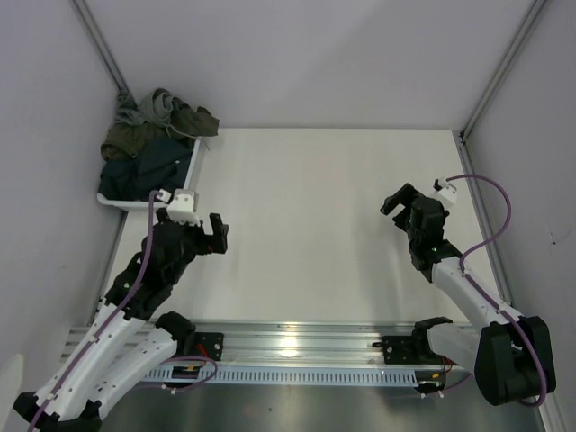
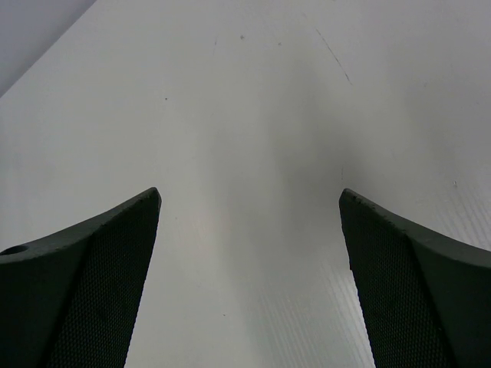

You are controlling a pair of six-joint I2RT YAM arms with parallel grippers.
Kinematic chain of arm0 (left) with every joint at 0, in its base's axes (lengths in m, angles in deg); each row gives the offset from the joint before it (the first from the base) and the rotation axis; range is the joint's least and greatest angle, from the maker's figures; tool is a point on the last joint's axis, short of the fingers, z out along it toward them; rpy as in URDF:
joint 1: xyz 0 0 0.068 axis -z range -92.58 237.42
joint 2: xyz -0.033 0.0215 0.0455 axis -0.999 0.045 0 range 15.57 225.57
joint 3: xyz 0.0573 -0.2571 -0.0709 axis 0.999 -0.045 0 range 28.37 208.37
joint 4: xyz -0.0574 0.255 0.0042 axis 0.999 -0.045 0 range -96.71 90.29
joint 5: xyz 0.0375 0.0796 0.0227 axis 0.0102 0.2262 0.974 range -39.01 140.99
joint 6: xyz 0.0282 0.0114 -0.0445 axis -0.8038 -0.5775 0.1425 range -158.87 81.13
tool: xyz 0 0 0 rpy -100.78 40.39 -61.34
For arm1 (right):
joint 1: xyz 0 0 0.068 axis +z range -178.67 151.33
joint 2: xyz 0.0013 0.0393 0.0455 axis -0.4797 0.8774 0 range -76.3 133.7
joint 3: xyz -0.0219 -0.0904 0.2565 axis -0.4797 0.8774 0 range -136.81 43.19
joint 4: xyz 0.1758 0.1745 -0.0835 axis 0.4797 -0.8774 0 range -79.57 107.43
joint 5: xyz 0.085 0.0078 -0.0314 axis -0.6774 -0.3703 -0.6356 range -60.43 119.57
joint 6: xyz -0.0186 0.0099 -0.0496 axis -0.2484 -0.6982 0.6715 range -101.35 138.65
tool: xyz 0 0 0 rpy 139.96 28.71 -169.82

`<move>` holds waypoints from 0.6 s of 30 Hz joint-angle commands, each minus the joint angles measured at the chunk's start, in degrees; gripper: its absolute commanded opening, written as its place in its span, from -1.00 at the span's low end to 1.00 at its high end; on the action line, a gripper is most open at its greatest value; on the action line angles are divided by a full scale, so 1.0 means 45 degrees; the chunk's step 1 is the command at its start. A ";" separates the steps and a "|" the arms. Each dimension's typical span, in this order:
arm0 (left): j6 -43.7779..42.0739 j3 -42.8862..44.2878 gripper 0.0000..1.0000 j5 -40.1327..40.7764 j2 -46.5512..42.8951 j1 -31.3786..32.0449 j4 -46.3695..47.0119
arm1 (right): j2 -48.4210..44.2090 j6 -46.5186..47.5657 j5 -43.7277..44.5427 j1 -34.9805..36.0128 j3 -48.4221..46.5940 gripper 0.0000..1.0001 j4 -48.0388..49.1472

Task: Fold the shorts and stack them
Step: Grab the shorts from the pile

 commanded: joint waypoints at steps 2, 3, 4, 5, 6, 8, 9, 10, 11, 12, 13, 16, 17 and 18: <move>0.0377 0.1334 0.98 0.1070 0.0965 -0.0424 -0.0402 | -0.0033 -0.0020 0.0385 0.0056 -0.0020 0.99 0.0239; 0.0455 0.1591 0.98 0.1305 0.1586 -0.0523 -0.0539 | -0.0014 -0.0019 0.0385 0.0056 -0.0001 0.99 0.0278; 0.0514 0.1826 0.98 0.1559 0.1979 -0.0620 -0.0927 | 0.0025 -0.0019 0.0404 0.0056 0.0057 0.99 0.0337; 0.0534 0.2350 0.98 0.2064 0.2389 -0.0776 -0.1027 | 0.0045 -0.0039 0.0404 0.0056 0.0097 0.99 0.0356; 0.0495 0.2820 0.98 0.2359 0.3263 -0.0874 -0.1106 | 0.0065 -0.0077 0.0365 0.0056 0.0097 0.99 0.0395; -0.0029 0.3677 0.98 0.3138 0.4263 -0.1439 -0.1087 | 0.0104 -0.0078 0.0112 0.0056 0.0058 0.99 0.0415; -0.0129 0.3916 0.98 0.3375 0.5428 -0.1770 -0.1145 | 0.0142 -0.0097 0.0014 0.0056 0.0077 0.99 0.0435; -0.0072 0.4518 0.97 0.3494 0.6039 -0.2605 -0.1609 | 0.0124 -0.0117 -0.0103 0.0056 0.0077 0.99 0.0435; 0.0122 0.4794 0.95 0.3050 0.6568 -0.3058 -0.1788 | 0.0123 -0.0136 -0.0142 0.0056 0.0077 0.99 0.0415; 0.0163 0.5261 0.94 0.2601 0.7404 -0.3449 -0.1790 | 0.0123 -0.0117 -0.0143 0.0056 0.0077 0.99 0.0396; 0.0221 0.5382 0.93 0.2210 0.7741 -0.4072 -0.1635 | 0.0123 -0.0136 -0.0143 0.0056 0.0058 0.99 0.0396; 0.0611 0.6201 0.89 0.1251 0.9260 -0.4972 -0.1243 | 0.0065 -0.0136 -0.0104 0.0056 0.0136 0.99 0.0415; 0.0690 0.6435 0.87 0.0978 0.9674 -0.5209 -0.1340 | 0.0084 -0.0156 -0.0181 0.0037 0.0155 0.99 0.0454; 0.0729 0.7115 0.85 0.0879 1.0046 -0.5404 -0.1360 | 0.0104 -0.0156 -0.0259 0.0036 0.0136 0.99 0.0454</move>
